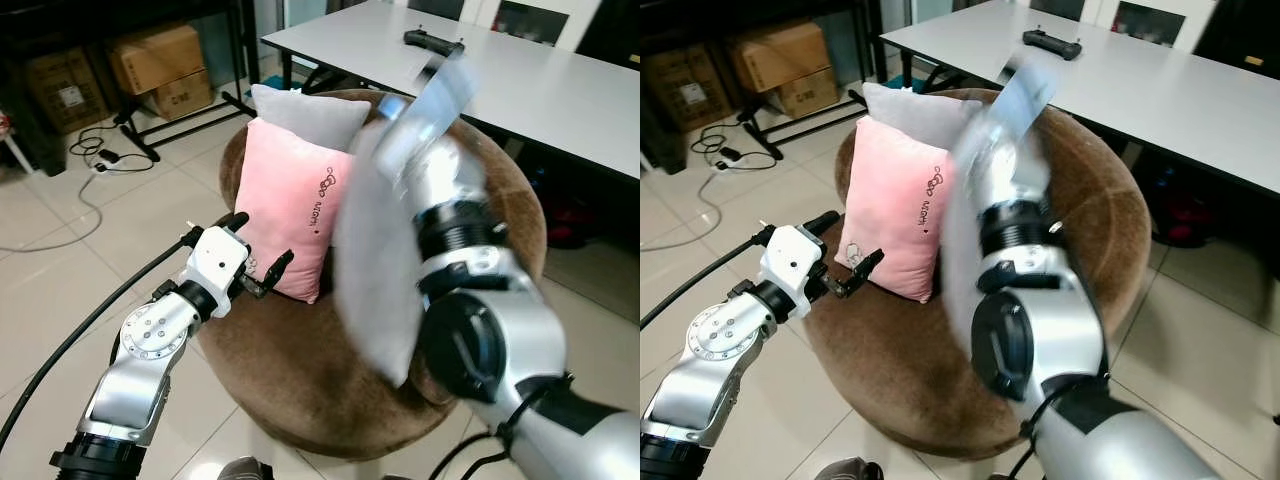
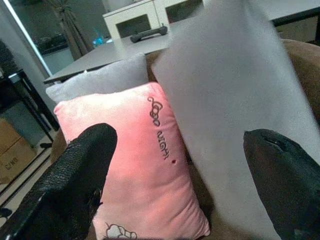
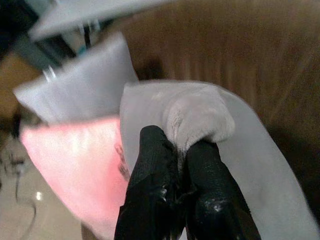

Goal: Move the pillow to the sofa from floor

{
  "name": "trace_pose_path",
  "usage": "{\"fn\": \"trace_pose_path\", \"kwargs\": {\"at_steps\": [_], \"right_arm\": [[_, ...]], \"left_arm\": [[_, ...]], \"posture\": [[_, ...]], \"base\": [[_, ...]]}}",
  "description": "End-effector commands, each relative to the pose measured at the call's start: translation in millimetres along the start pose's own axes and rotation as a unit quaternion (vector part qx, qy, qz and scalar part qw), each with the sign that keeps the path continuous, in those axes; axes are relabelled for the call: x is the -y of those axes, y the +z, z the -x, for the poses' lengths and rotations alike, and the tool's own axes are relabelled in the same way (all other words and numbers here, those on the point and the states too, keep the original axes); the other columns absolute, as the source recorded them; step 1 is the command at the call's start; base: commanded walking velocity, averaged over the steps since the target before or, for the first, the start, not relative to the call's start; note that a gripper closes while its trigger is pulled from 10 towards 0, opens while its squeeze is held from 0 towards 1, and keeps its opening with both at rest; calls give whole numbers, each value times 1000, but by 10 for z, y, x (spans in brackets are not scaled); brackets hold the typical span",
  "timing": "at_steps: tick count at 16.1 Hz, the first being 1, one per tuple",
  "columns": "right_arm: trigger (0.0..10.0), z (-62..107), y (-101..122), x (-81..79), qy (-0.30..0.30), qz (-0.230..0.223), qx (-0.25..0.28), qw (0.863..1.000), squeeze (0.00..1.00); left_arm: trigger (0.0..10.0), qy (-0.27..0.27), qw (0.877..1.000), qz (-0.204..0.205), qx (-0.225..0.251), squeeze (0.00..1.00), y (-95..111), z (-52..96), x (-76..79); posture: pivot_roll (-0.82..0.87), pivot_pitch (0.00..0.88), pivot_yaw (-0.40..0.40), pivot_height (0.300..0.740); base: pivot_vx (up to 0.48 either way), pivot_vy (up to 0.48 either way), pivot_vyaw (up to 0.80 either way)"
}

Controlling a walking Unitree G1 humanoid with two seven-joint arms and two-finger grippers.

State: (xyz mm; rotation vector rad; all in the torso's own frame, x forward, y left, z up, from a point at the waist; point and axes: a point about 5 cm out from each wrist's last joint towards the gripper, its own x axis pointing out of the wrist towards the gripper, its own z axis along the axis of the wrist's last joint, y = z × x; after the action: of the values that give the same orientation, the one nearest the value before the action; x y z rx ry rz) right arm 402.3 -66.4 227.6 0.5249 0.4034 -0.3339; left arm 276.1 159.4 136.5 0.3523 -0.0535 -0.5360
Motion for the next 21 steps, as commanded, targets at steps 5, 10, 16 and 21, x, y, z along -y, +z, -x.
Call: {"fn": "trace_pose_path", "kwargs": {"at_steps": [5,10,16,21], "right_arm": [[10000,-203,-315,293,-42,-1,-28,999,0],[10000,-243,-166,190,64,35,27,997,0],[10000,-312,-144,293,96,52,30,994,1000],[10000,-319,-84,302,116,89,60,987,1000]], "left_arm": [[10000,6,1000,-5,-5,98,-6,7,-31],[10000,6,1000,-7,-5,98,3,7,-47],[10000,11,1000,15,1,98,14,17,-30],[10000,-51,984,171,-9,102,-20,119,112]], "posture": [[38,0,-44,740],[43,0,-46,740],[60,0,-71,740],[60,0,-66,740]], "base": [[0,0,0],[0,0,0],[0,0,0],[0,0,0]]}}
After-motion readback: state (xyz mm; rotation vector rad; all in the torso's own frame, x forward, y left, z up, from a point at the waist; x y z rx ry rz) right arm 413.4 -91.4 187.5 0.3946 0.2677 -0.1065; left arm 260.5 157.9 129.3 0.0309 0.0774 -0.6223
